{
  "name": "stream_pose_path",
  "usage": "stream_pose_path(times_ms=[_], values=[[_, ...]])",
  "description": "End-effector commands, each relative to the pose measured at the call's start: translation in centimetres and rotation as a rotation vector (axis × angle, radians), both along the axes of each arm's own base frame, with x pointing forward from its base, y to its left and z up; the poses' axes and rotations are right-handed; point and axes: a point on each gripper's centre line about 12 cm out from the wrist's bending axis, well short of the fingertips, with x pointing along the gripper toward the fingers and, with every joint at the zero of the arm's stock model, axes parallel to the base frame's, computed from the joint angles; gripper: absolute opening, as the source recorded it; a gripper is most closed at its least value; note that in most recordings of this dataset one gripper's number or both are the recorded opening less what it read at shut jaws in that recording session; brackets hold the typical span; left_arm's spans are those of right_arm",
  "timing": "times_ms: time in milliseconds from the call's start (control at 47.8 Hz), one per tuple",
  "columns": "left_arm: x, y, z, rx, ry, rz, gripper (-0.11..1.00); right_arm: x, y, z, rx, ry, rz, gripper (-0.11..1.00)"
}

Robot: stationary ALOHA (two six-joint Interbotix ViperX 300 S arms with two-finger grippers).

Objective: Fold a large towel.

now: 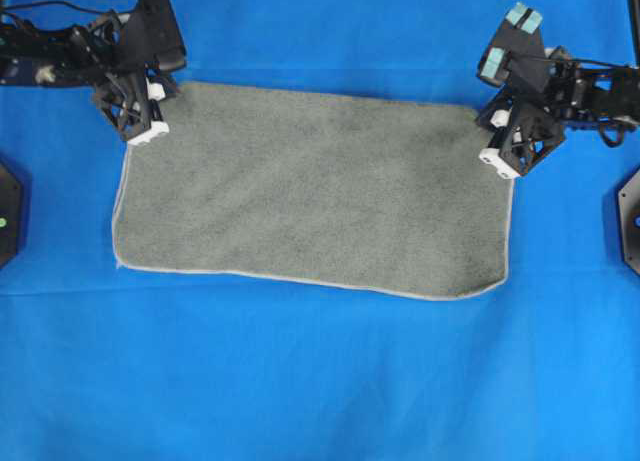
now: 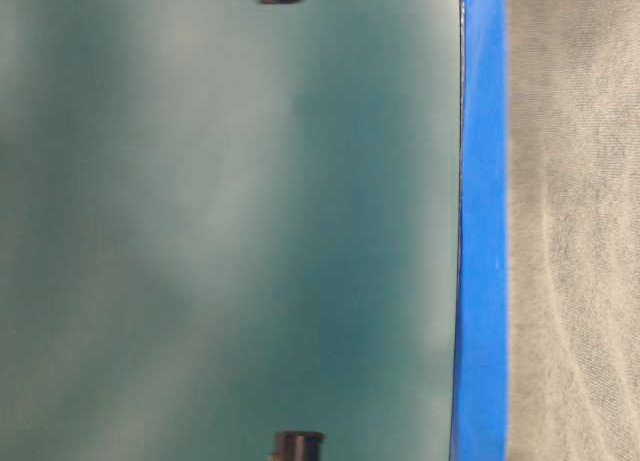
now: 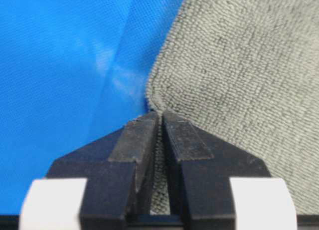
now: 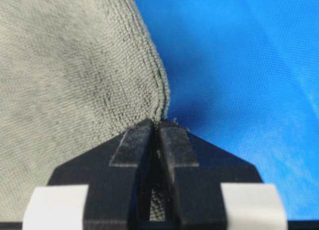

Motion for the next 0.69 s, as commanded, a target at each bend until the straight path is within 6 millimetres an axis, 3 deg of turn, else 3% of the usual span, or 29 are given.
stream_pose_path(times_ms=[0,188,314,523,669], values=[[0.6,0.0,3.5,0.027,-0.052,-0.005,0.02,0.3,0.7,3.4,-0.027,-0.056,0.014,0.02],[1.1,-1.9,9.6,0.048,-0.155,-0.029,0.02,-0.2,2.6,9.0,-0.08,-0.194,0.067,0.02],[1.0,-4.0,12.3,0.04,-0.22,-0.05,0.02,-0.7,3.5,11.4,-0.108,-0.29,0.099,0.02],[0.8,-7.8,14.5,0.024,-0.306,-0.143,0.02,-0.6,3.5,12.9,-0.148,-0.388,0.114,0.02],[1.6,-10.7,15.8,-0.052,-0.387,-0.165,0.02,0.0,1.4,12.5,-0.162,-0.386,0.052,0.02]])
